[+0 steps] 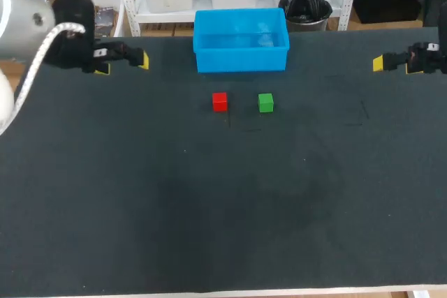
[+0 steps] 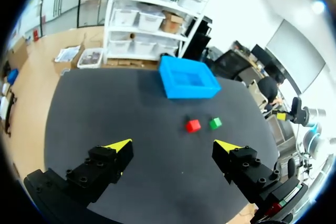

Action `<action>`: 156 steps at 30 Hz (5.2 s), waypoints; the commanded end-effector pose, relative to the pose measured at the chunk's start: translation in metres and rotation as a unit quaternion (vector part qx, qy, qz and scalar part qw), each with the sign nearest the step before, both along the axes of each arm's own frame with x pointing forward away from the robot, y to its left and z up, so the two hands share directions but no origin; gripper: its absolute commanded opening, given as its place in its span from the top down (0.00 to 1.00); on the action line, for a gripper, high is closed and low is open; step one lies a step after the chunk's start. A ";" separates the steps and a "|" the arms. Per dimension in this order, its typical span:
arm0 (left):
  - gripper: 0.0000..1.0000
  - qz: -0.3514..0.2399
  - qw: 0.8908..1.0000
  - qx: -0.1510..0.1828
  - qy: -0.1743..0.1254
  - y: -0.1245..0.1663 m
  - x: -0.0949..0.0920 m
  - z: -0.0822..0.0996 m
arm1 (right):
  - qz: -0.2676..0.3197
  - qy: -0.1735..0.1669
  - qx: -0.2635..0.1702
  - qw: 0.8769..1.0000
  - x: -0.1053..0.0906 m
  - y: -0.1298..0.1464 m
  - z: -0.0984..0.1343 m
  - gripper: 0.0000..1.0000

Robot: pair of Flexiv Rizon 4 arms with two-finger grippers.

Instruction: Use the left arm to pick the red cube and place it into the blue plastic box first, then use the right arm to grasp the green cube and put it into the same blue plastic box after the first action is fully finished.

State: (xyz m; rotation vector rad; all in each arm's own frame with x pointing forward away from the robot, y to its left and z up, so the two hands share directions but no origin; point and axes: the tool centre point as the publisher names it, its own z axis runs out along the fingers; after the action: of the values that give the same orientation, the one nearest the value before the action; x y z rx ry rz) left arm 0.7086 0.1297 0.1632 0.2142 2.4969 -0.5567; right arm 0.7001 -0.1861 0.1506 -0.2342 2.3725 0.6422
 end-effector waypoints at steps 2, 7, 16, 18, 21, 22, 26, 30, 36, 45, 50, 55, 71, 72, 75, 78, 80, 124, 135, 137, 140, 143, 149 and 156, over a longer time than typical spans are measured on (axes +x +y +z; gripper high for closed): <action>0.00 0.048 0.994 0.097 0.029 -0.018 0.011 0.003 | 0.000 0.000 0.000 1.000 0.000 0.000 -0.001 0.00; 0.00 0.062 0.991 0.115 0.041 -0.034 0.016 0.002 | 0.000 0.000 0.000 1.000 0.000 0.000 -0.001 0.00; 0.00 0.102 0.979 0.150 0.089 -0.059 0.027 -0.010 | 0.000 0.000 0.000 1.000 0.000 0.000 -0.001 0.00; 0.00 0.108 0.976 0.157 0.104 -0.063 0.029 -0.014 | 0.000 0.000 0.000 1.000 0.000 0.000 -0.001 0.00; 0.00 0.107 0.972 0.168 0.121 -0.070 0.032 -0.017 | 0.000 0.000 0.000 1.000 0.000 0.000 -0.001 0.00; 0.00 0.104 0.971 0.176 0.123 -0.073 0.033 -0.019 | 0.000 0.000 0.000 1.000 0.000 0.000 -0.001 0.00; 0.00 0.092 0.966 0.201 0.134 -0.084 0.036 -0.025 | 0.000 0.000 0.000 1.000 0.000 0.000 -0.001 0.00; 0.00 0.090 0.961 0.218 0.144 -0.093 0.038 -0.030 | 0.000 0.000 0.000 1.000 0.000 0.000 -0.001 0.00; 0.00 0.099 0.951 0.227 0.185 -0.108 0.041 -0.043 | 0.000 0.000 0.000 1.000 0.000 0.000 -0.001 0.00; 0.00 0.098 0.944 0.242 0.204 -0.125 0.045 -0.064 | 0.000 0.000 0.000 1.000 0.000 0.000 -0.001 0.00; 0.00 0.098 0.943 0.232 0.216 -0.133 0.047 -0.073 | 0.000 0.000 0.000 1.000 0.000 0.000 -0.001 0.00; 0.00 0.097 0.944 0.226 0.218 -0.142 0.048 -0.077 | 0.000 0.000 0.000 1.000 0.000 0.000 -0.001 0.00; 0.00 0.104 0.951 0.177 0.232 -0.149 0.053 -0.077 | 0.000 0.000 0.000 1.000 0.000 0.000 -0.001 0.00; 0.00 0.104 0.951 0.177 0.232 -0.149 0.053 -0.077 | 0.000 0.000 0.000 1.000 0.000 0.000 -0.001 0.00; 0.00 0.104 0.951 0.177 0.232 -0.149 0.053 -0.077 | 0.000 0.000 0.000 1.000 0.000 0.000 -0.001 0.00; 0.00 0.104 0.951 0.177 0.232 -0.149 0.053 -0.077 | 0.000 0.000 0.000 1.000 0.000 0.000 -0.001 0.00; 0.00 0.104 0.951 0.177 0.232 -0.149 0.053 -0.077 | 0.000 0.000 0.000 1.000 0.000 0.000 -0.001 0.00; 0.00 0.078 0.945 0.214 0.236 -0.168 0.075 -0.148 | 0.000 0.000 0.000 1.000 0.000 0.000 -0.001 0.00; 0.00 0.098 0.941 0.207 0.249 -0.157 0.087 -0.170 | 0.000 0.000 0.000 1.000 0.000 0.000 -0.001 0.00; 0.00 0.099 0.941 0.207 0.250 -0.155 0.087 -0.173 | 0.000 0.000 0.000 1.000 0.000 0.000 -0.001 0.00; 0.00 0.101 0.940 0.207 0.253 -0.153 0.088 -0.177 | 0.000 0.000 0.000 1.000 0.000 0.000 -0.001 0.00; 0.06 0.102 0.939 0.206 0.257 -0.152 0.088 -0.180 | 0.000 0.000 0.000 1.000 0.000 0.000 -0.001 0.00; 1.00 0.099 0.938 0.205 0.262 -0.153 0.088 -0.185 | 0.000 0.000 0.000 1.000 0.000 0.000 -0.001 0.00; 1.00 0.094 0.938 0.204 0.264 -0.154 0.086 -0.187 | 0.000 0.000 0.000 1.000 0.000 0.000 -0.001 0.00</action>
State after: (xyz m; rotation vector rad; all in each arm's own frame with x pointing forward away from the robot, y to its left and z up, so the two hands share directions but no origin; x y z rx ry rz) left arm 0.7907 -0.0235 -0.0222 -0.0348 3.0877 -0.0006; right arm 0.7001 -0.1860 0.1505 -0.2341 2.3727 0.6419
